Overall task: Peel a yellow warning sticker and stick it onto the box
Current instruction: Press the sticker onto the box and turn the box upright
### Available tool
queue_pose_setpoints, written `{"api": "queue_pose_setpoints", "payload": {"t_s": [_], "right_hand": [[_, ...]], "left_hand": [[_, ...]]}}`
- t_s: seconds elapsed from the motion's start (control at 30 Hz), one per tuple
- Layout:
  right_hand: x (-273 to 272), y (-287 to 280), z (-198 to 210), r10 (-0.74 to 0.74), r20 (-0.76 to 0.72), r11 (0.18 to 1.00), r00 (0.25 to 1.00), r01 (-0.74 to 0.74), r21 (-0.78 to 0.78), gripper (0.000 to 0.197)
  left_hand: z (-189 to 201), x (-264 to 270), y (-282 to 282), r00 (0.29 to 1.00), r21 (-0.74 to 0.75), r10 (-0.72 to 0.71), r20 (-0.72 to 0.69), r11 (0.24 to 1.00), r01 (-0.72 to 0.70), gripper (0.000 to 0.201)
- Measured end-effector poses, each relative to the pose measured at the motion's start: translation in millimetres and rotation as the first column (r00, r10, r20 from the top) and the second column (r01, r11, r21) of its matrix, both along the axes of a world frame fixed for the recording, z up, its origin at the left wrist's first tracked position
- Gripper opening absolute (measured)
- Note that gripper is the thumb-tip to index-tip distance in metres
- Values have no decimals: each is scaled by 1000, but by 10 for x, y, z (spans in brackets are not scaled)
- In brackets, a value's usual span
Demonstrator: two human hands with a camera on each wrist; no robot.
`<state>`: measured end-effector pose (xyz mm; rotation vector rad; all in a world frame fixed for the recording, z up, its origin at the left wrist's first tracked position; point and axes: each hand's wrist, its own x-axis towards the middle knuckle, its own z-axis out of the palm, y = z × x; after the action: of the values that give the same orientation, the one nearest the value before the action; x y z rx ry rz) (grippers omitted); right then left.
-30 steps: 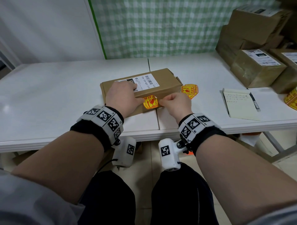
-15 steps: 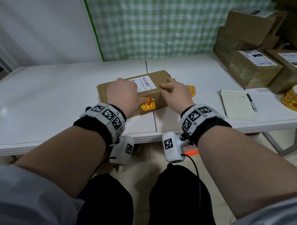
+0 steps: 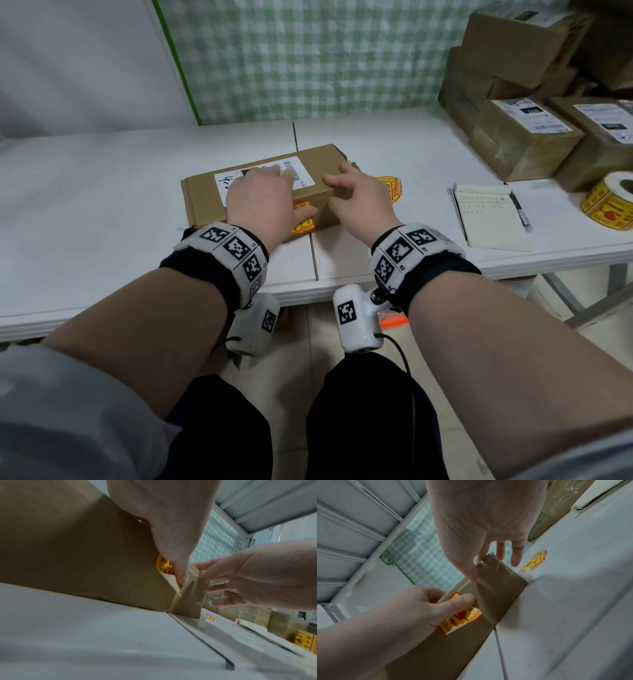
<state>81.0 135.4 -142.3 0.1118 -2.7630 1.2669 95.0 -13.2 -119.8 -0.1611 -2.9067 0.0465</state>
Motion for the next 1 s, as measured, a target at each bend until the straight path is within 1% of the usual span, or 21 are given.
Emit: {"api": "queue_pose_setpoints", "payload": {"t_s": [0.17, 0.37, 0.5, 0.67, 0.8, 0.9, 1.0], "right_hand": [[20, 13, 22, 16, 0, 1000, 1000, -16, -4, 51], [26, 24, 28, 28, 8, 1000, 1000, -28, 13, 52], [6, 27, -8, 30, 13, 1000, 999, -30, -1, 53], [11, 27, -22, 27, 9, 999, 1000, -26, -42, 54], [21, 33, -16, 29, 15, 999, 999, -29, -30, 55], [33, 32, -10, 29, 18, 999, 999, -28, -44, 55], [50, 23, -10, 18, 20, 997, 1000, -16, -70, 55]], "left_hand": [[-18, -22, 83, 999, -52, 39, 27, 998, -37, 75], [-39, -5, 127, 998, -96, 45, 35, 994, -41, 78], [-1, -14, 31, 998, -102, -1, 58, 995, 7, 78], [33, -7, -157, 993, -106, -75, 94, 991, 85, 87], [55, 7, -232, 987, -99, -98, 127, 989, 111, 92], [113, -4, -310, 976, -76, -53, 212, 995, 71, 95], [221, -23, -441, 938, -38, 82, 338, 997, -74, 107]]}}
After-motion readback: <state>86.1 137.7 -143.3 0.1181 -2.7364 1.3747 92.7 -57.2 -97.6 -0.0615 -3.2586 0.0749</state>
